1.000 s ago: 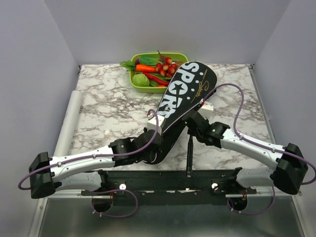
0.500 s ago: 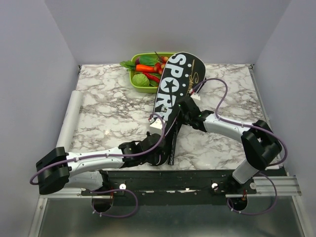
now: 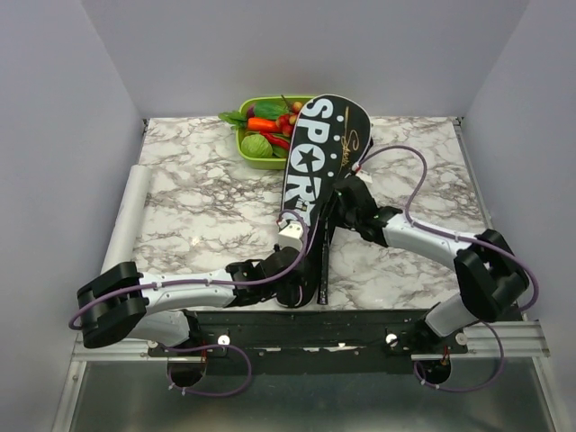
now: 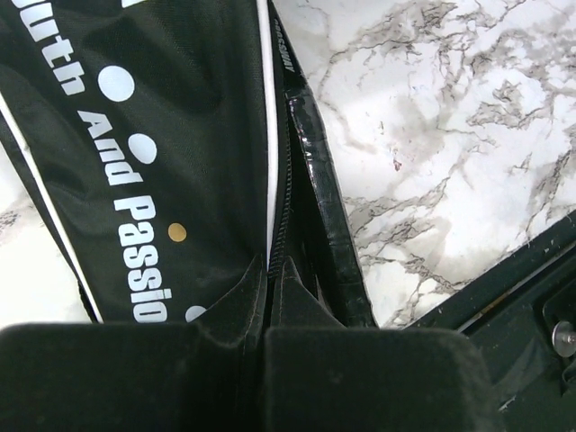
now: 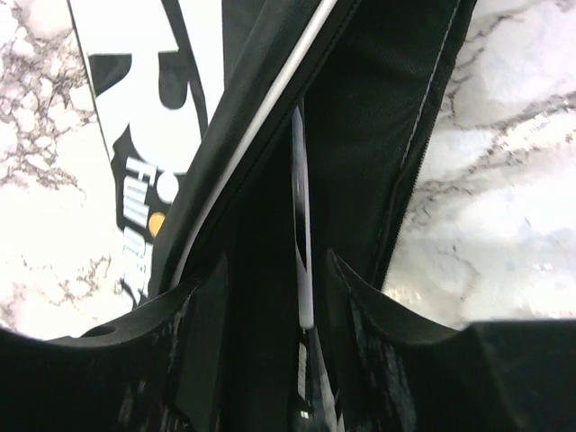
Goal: Pack up the badminton gear
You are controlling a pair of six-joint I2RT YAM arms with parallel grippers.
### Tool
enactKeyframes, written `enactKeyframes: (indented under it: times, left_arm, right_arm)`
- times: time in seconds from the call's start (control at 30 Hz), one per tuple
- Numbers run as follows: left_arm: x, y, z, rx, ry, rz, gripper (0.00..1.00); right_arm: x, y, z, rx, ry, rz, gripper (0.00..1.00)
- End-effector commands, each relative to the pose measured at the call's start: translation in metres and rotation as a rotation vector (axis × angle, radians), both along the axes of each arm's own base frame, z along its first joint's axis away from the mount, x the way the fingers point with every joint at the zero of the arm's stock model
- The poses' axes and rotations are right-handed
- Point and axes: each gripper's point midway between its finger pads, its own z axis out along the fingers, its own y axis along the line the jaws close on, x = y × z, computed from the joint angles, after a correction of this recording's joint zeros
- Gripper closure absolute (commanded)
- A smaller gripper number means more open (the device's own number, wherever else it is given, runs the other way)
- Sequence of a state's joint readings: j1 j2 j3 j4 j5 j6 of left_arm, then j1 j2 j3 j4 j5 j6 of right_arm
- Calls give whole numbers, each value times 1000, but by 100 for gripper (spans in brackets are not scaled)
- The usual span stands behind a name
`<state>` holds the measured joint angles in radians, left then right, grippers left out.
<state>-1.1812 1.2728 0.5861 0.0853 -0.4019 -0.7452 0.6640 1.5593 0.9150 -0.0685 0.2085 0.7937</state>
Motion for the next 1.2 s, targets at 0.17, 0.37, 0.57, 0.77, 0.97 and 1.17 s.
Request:
enactKeyframes:
  times: [0.17,0.37,0.57,0.77,0.97,1.17]
  left_arm:
    - [-5,-20,19,-62,-4,-55,100]
    - [-2,-19,21,-54,-16,-49,100]
    - [-1,-21,22,-54,-21,-51,100]
    - [2,-26,24,-51,-23,-57,100]
    - [2,-29,23,-54,-21,-59,100]
    - [0,-35,23,-66,-20,-85,99]
  right_arm:
    - [-53,-28,8,-4,23,68,43]
    - [-109,-32,10,86,71,226,43]
    - [-145,-34,-2,151,134,301,43]
    - [-160,-32,-24,183,188,328,44]
    - [-170,-22,-41,243,215,357,44]
    - [-170,-15,-52,303,214,360,46]
